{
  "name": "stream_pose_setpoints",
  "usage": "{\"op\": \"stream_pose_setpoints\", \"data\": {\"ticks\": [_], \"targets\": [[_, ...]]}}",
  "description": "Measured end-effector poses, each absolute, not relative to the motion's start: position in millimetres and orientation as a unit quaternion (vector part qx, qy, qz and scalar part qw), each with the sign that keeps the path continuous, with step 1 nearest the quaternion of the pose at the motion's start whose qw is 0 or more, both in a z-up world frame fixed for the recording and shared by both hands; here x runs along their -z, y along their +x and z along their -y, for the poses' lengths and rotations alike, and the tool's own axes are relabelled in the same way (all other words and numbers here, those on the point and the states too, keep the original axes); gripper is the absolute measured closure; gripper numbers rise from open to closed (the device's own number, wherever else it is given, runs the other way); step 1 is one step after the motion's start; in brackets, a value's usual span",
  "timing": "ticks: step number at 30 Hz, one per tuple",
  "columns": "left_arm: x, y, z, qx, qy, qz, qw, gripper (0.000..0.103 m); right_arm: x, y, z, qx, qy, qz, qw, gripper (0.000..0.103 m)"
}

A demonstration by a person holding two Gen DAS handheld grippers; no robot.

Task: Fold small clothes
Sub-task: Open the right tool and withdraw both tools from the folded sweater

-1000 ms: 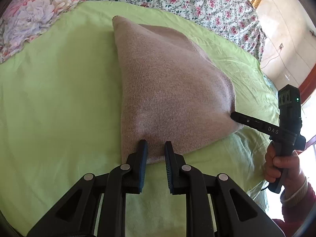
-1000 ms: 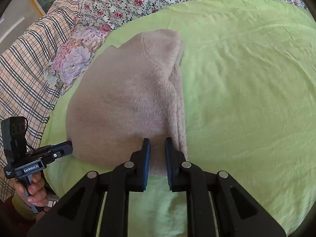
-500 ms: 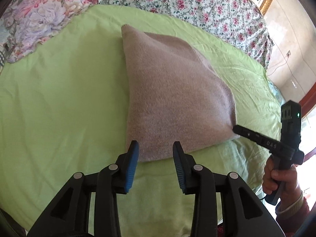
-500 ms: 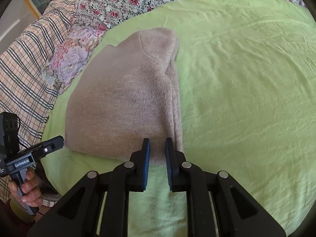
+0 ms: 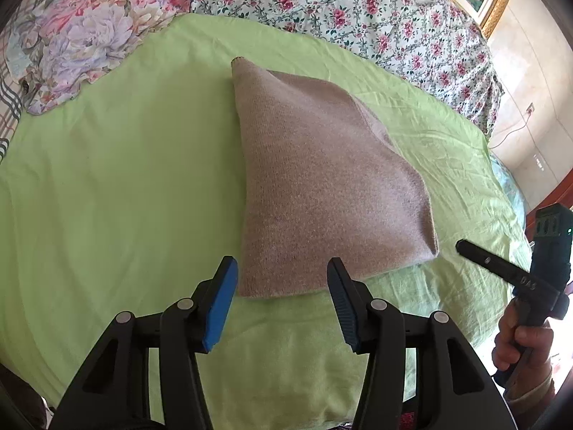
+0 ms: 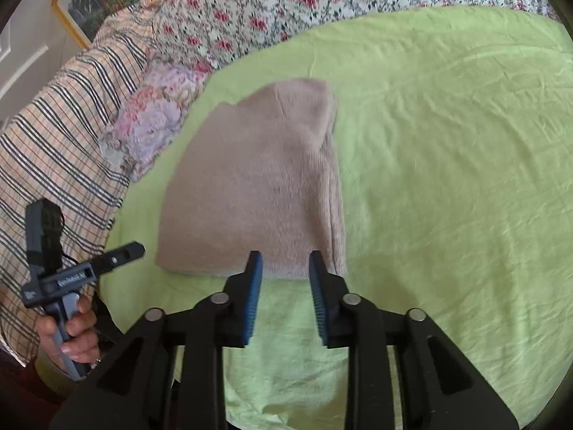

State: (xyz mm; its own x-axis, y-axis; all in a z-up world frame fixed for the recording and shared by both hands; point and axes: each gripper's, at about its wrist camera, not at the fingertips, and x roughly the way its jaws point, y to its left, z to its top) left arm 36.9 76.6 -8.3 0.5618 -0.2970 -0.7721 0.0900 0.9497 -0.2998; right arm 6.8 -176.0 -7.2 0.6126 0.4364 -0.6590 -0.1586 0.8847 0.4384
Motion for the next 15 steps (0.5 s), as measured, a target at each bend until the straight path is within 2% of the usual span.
{"op": "stream_pose_setpoints", "data": {"ticks": [5,7,8,9,10,15], "targets": [[-7.0,29.6,-82.3,0.103,-0.110,-0.450,0.880,0.046,-13.1,1.7,182.4,-0.165,0.182,-0.390,0.887,0.063],[-19.8,20.2,-80.2,0.092,-0.092,-0.438,0.890,0.037,-21.3,-5.2,178.4,-0.170,0.173,-0.386,0.890,0.053],[-23.1,17.1,-79.0,0.087,-0.086,-0.434,0.892,0.027,-24.4,-9.1,175.3,-0.170,0.164,-0.385,0.892,0.049],[-28.3,10.3,-77.0,0.078,-0.075,-0.427,0.898,0.023,-27.6,-14.3,170.8,-0.171,0.152,-0.382,0.896,0.042],[-31.0,7.2,-75.9,0.077,-0.071,-0.423,0.900,0.023,-29.5,-19.1,166.4,-0.172,0.139,-0.380,0.898,0.036],[-26.3,-6.7,-65.6,0.070,-0.045,-0.423,0.902,0.020,-22.3,-29.8,150.2,-0.180,0.101,-0.380,0.902,0.022]]}}
